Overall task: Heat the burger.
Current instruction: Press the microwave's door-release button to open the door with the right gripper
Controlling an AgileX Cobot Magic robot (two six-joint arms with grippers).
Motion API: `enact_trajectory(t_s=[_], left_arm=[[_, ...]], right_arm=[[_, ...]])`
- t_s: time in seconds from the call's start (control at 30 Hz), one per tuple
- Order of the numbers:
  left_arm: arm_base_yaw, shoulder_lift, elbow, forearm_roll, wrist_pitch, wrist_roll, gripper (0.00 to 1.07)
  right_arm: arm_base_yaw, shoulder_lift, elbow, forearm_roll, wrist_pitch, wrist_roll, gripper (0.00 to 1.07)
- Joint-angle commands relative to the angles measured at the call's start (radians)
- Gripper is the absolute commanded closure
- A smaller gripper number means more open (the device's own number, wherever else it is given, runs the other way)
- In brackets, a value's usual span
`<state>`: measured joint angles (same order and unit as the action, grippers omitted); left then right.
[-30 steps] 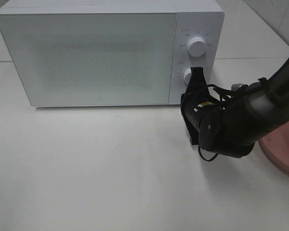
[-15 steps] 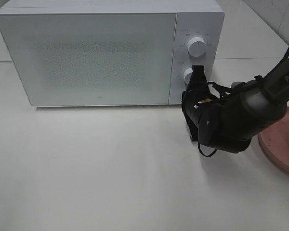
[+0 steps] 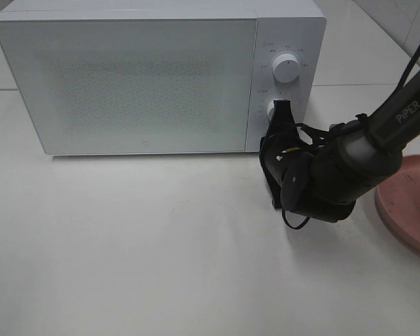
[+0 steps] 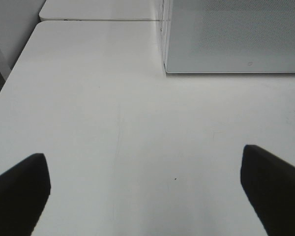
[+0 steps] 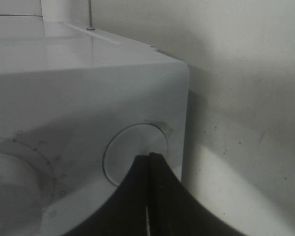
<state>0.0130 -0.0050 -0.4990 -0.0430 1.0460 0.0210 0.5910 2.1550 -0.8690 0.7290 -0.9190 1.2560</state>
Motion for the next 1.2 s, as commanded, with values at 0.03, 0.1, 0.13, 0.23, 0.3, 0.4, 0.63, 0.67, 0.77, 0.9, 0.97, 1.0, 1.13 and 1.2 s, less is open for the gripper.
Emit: enact_trajectory(t_s=[0.03, 0.1, 0.13, 0.23, 0.3, 0.4, 0.63, 0.67, 0.77, 0.9, 0.97, 1.0, 1.13, 1.2], left_arm=[[-0.004, -0.021, 0.002, 0.002, -0.006, -0.001, 0.01], [-0.004, -0.021, 0.002, 0.002, -0.006, -0.001, 0.01], [-0.004, -0.021, 0.002, 0.002, -0.006, -0.001, 0.01], [-0.004, -0.021, 0.002, 0.002, -0.006, -0.001, 0.01], [-0.004, -0.021, 0.002, 0.002, -0.006, -0.001, 0.01], [-0.004, -0.021, 0.002, 0.002, -0.006, -0.001, 0.01], [-0.004, -0.021, 0.002, 0.002, -0.006, -0.001, 0.01], [-0.004, -0.021, 0.002, 0.002, -0.006, -0.001, 0.01], [-0.004, -0.021, 0.002, 0.002, -0.006, -0.001, 0.01], [-0.004, -0.021, 0.002, 0.002, -0.006, -0.001, 0.01], [-0.004, -0.021, 0.002, 0.002, -0.006, -0.001, 0.01], [-0.004, -0.021, 0.002, 0.002, -0.006, -0.001, 0.01], [-0.004, -0.021, 0.002, 0.002, -0.006, -0.001, 0.01], [-0.004, -0.021, 0.002, 0.002, -0.006, -0.001, 0.01]], right_arm=[[-0.017, 0.001, -0.017, 0.009, -0.011, -0.028, 1.07], [-0.019, 0.001, -0.017, 0.009, -0.016, -0.03, 1.07], [-0.019, 0.001, -0.017, 0.012, -0.021, -0.029, 1.07], [-0.026, 0.001, -0.017, 0.012, -0.025, -0.029, 1.07], [-0.03, 0.001, -0.017, 0.013, -0.025, -0.029, 1.07], [-0.031, 0.001, -0.017, 0.014, -0.043, -0.029, 1.07], [-0.031, 0.001, -0.035, 0.017, -0.047, -0.038, 1.07], [-0.031, 0.001, -0.035, 0.017, -0.047, -0.038, 1.07], [-0.031, 0.001, -0.051, 0.017, -0.046, -0.041, 1.07], [-0.031, 0.001, -0.061, 0.033, -0.046, -0.051, 1.07], [-0.031, 0.001, -0.064, 0.04, -0.053, -0.055, 1.07], [-0.031, 0.001, -0.067, 0.041, -0.062, -0.055, 1.07], [-0.031, 0.001, -0.079, 0.043, -0.087, -0.066, 1.07], [-0.04, 0.001, -0.097, 0.049, -0.122, -0.079, 1.07]])
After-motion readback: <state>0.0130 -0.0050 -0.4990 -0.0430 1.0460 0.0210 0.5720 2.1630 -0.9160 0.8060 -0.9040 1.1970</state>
